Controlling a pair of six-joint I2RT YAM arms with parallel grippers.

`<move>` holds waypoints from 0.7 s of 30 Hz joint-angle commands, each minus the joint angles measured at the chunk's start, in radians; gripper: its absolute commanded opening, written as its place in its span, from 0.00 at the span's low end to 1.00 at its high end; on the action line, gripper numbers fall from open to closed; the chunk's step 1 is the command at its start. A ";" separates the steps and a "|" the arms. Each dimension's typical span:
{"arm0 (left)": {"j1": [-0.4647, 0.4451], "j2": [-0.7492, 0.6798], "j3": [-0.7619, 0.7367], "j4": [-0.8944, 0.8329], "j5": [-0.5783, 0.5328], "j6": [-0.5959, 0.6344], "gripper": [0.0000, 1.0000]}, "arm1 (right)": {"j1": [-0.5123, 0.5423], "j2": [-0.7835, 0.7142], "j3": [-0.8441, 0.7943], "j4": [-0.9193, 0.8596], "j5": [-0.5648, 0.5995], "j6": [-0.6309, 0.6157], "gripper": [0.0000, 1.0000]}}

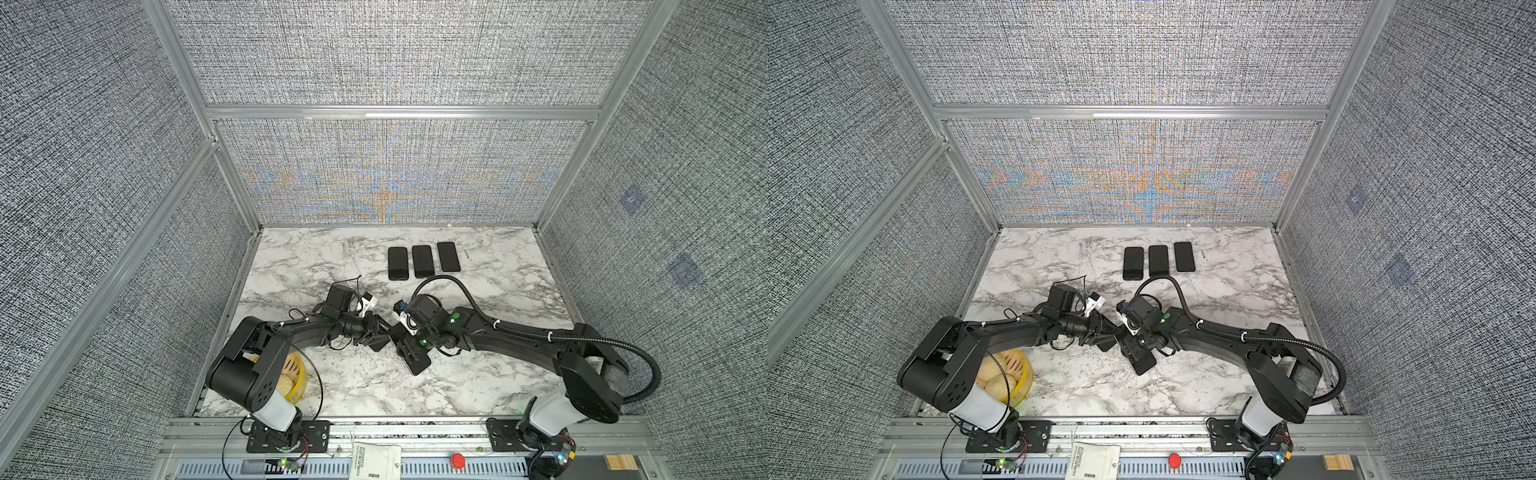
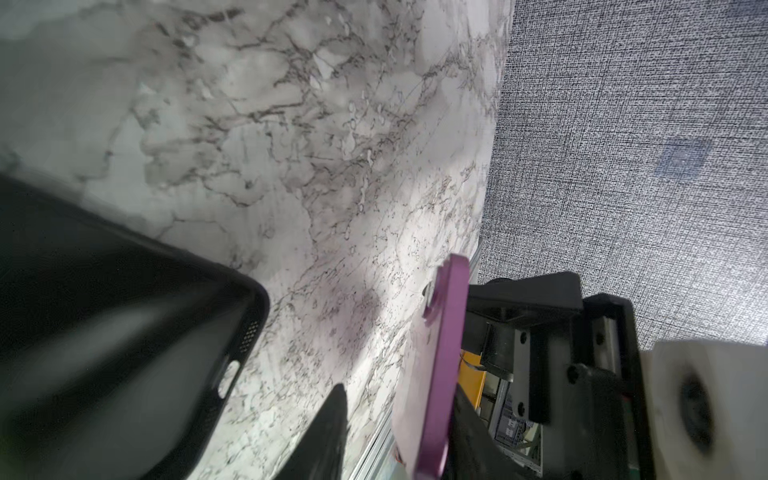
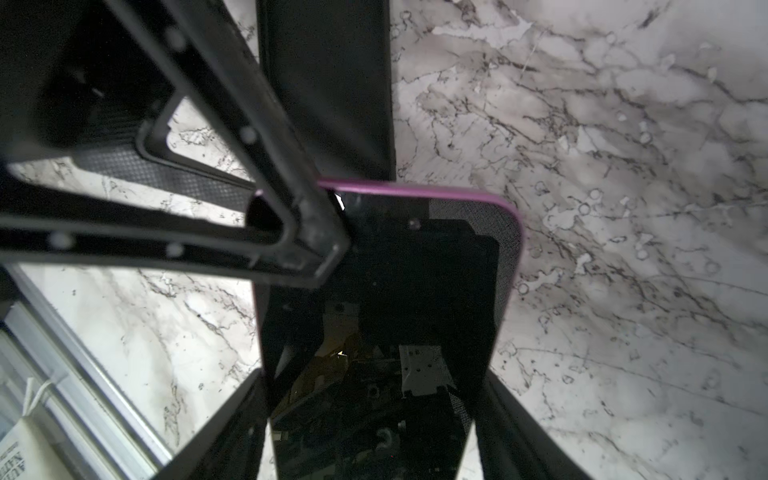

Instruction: Put the phone into the phone case

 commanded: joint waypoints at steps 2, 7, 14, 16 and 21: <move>-0.006 -0.006 -0.003 0.076 0.028 -0.012 0.31 | 0.000 0.003 0.017 0.017 -0.033 -0.010 0.59; -0.010 -0.023 -0.019 0.080 0.027 -0.007 0.21 | 0.002 0.016 0.028 0.014 -0.035 -0.010 0.58; -0.010 -0.034 -0.030 0.072 0.017 -0.002 0.10 | 0.002 0.031 0.048 -0.007 -0.032 -0.026 0.59; -0.010 -0.034 -0.030 0.074 0.010 -0.011 0.06 | 0.002 0.035 0.053 -0.013 -0.029 -0.032 0.63; -0.010 -0.035 -0.032 0.104 -0.009 -0.054 0.01 | 0.002 0.033 0.079 -0.070 0.003 -0.055 0.83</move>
